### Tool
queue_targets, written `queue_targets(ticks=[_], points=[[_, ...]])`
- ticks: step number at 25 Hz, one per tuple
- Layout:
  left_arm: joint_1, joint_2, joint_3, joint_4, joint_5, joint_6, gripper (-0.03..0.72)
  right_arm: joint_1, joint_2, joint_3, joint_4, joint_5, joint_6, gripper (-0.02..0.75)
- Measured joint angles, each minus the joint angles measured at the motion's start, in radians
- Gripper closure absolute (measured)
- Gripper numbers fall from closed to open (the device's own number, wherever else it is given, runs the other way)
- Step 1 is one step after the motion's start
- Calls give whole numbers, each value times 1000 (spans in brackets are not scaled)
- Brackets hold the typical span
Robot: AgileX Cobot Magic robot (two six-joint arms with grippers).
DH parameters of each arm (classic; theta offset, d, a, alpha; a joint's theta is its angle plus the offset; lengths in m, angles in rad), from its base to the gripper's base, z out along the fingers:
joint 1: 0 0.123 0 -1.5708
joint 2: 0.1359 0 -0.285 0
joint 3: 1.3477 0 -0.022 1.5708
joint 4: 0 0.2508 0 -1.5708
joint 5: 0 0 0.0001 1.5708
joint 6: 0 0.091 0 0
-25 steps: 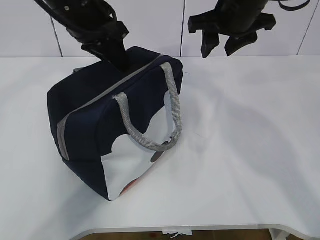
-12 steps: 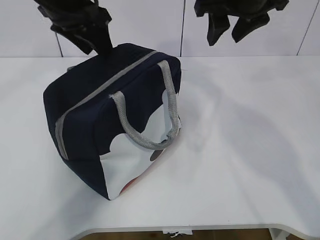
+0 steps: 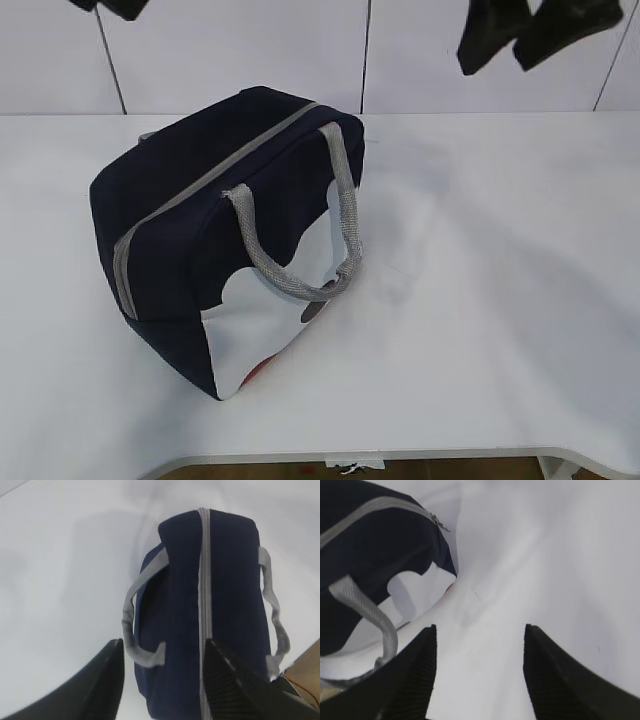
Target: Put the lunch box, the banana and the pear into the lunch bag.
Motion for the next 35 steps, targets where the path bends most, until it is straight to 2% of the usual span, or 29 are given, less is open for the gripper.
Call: queue_targets(ticks=[7,24,35], points=[[0,-272,245,39,12,-1,302,0,-286,253,8,2,-27,305],[0,-870,631,53,22,-1,305,0,-944,585,7,14,-83,305],[0,-1246,890,50,22,-1,327,0,-1323,877,7,-28,-98,305]])
